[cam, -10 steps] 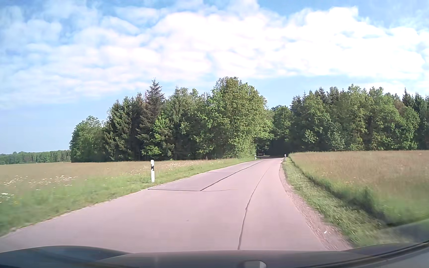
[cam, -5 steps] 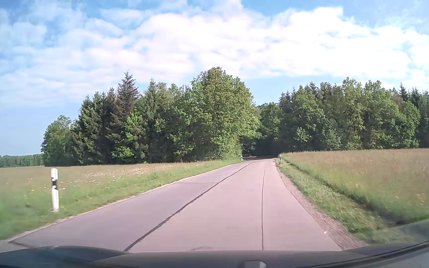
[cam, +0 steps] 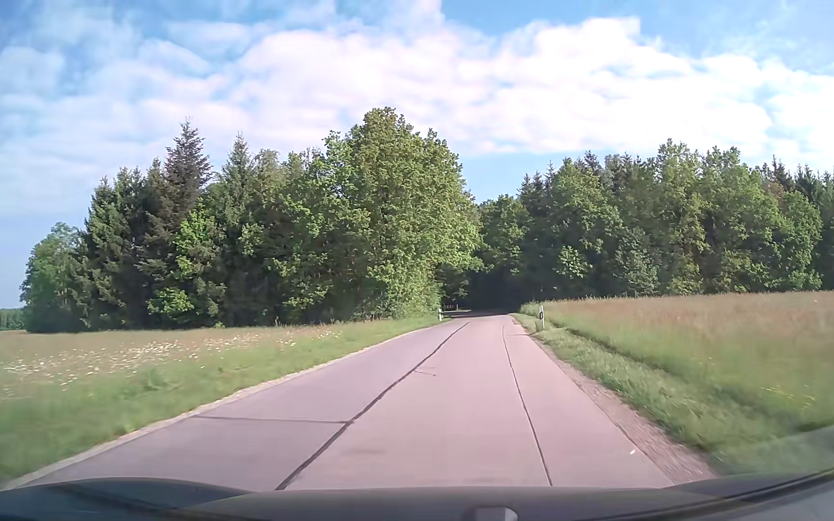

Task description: Follow the waypoints while adhering to traffic rules and regulations

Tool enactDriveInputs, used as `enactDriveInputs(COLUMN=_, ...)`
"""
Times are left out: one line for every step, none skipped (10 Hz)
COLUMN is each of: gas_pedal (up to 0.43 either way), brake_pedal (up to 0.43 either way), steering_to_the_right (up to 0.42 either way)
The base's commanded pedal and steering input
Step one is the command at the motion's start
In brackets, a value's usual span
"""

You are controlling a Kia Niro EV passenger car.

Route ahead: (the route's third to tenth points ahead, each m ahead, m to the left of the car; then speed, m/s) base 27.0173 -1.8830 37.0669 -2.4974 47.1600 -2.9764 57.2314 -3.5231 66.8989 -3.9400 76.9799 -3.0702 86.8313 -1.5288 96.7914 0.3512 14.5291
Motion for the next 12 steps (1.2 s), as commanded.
enactDriveInputs(gas_pedal=0.118, brake_pedal=0.000, steering_to_the_right=0.034)
enactDriveInputs(gas_pedal=0.118, brake_pedal=0.000, steering_to_the_right=0.032)
enactDriveInputs(gas_pedal=0.110, brake_pedal=0.000, steering_to_the_right=0.029)
enactDriveInputs(gas_pedal=0.110, brake_pedal=0.000, steering_to_the_right=0.026)
enactDriveInputs(gas_pedal=0.110, brake_pedal=0.000, steering_to_the_right=0.023)
enactDriveInputs(gas_pedal=0.110, brake_pedal=0.000, steering_to_the_right=0.022)
enactDriveInputs(gas_pedal=0.110, brake_pedal=0.000, steering_to_the_right=0.021)
enactDriveInputs(gas_pedal=0.110, brake_pedal=0.000, steering_to_the_right=0.020)
enactDriveInputs(gas_pedal=0.110, brake_pedal=0.000, steering_to_the_right=0.019)
enactDriveInputs(gas_pedal=0.098, brake_pedal=0.000, steering_to_the_right=0.017)
enactDriveInputs(gas_pedal=0.047, brake_pedal=0.000, steering_to_the_right=0.015)
enactDriveInputs(gas_pedal=0.020, brake_pedal=0.000, steering_to_the_right=0.014)
